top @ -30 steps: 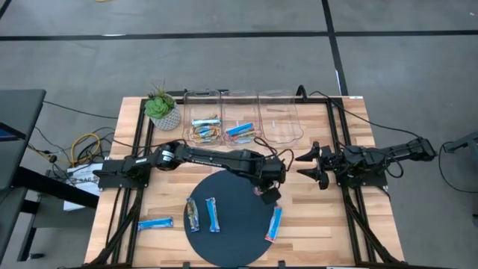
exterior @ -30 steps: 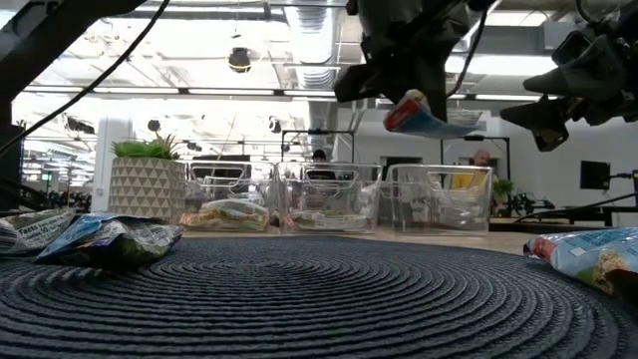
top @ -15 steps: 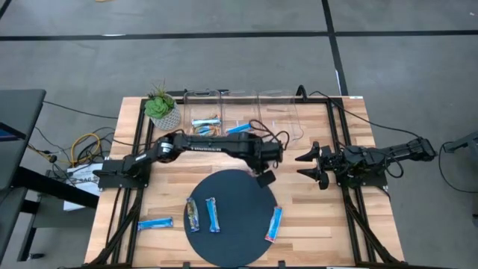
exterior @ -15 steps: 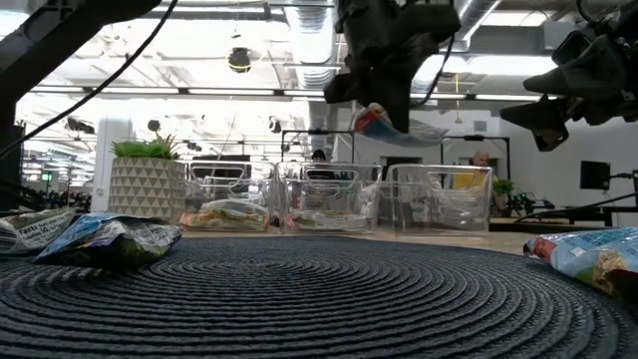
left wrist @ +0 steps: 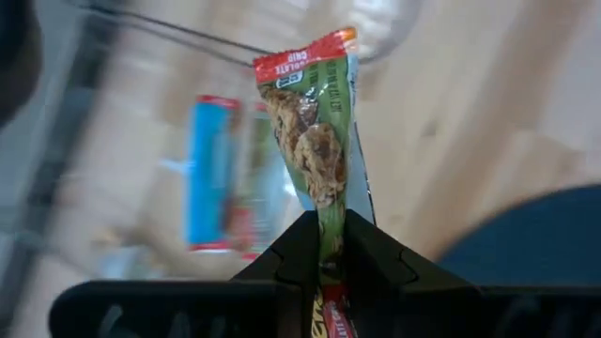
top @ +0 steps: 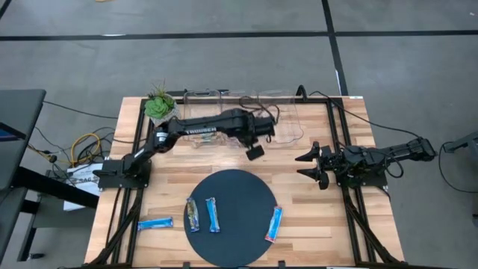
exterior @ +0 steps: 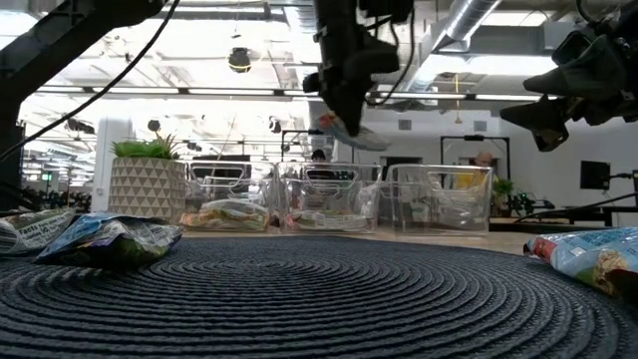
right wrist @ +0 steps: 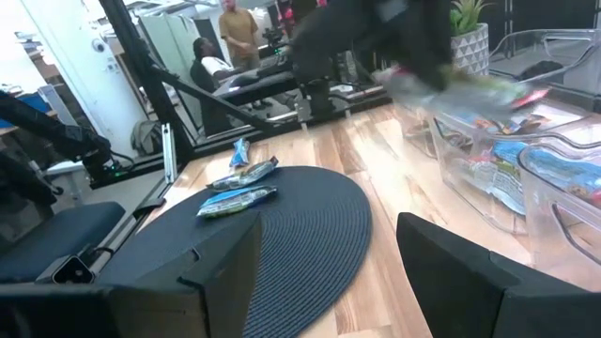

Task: Pick and place Granola Bars by type
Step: Put the red bar into the center transparent bin

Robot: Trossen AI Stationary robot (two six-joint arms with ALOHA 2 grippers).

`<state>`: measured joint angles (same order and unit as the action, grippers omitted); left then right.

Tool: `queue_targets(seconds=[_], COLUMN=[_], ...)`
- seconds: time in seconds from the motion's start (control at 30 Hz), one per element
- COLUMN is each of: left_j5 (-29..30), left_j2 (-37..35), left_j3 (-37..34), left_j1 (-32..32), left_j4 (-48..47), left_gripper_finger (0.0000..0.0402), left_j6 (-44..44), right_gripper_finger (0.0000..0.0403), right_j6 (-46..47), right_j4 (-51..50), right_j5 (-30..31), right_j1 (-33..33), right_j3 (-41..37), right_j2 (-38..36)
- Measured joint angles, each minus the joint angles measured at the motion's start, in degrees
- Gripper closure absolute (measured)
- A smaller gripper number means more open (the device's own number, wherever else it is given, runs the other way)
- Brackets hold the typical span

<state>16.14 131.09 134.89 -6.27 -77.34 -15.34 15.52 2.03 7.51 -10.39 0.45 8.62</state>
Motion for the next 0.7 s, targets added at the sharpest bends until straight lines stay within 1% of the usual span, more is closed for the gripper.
queue_targets(seconds=[0.1, 0.33, 0.7], left_j5=[2.29, 4.74, 7.21], left_j2=[-0.54, -0.76, -0.76], left_j3=[0.0, 0.0, 0.0], left_j1=[-1.99, -5.84, -8.39], left_j4=[-0.69, -2.37, -2.69], left_gripper_finger=[0.0363, 0.0363, 0.0363], left_j6=[2.67, 7.72, 12.94], right_gripper_finger=[0.0159, 0.0159, 0.0159], right_j6=[0.0, 0.01, 0.01], right_j4=[0.02, 0.01, 0.03], right_j5=[0.0, 0.0, 0.0], right_j1=[0.0, 0.0, 0.0], right_j3=[0.01, 0.0, 0.0], right_j2=[0.0, 0.0, -0.02])
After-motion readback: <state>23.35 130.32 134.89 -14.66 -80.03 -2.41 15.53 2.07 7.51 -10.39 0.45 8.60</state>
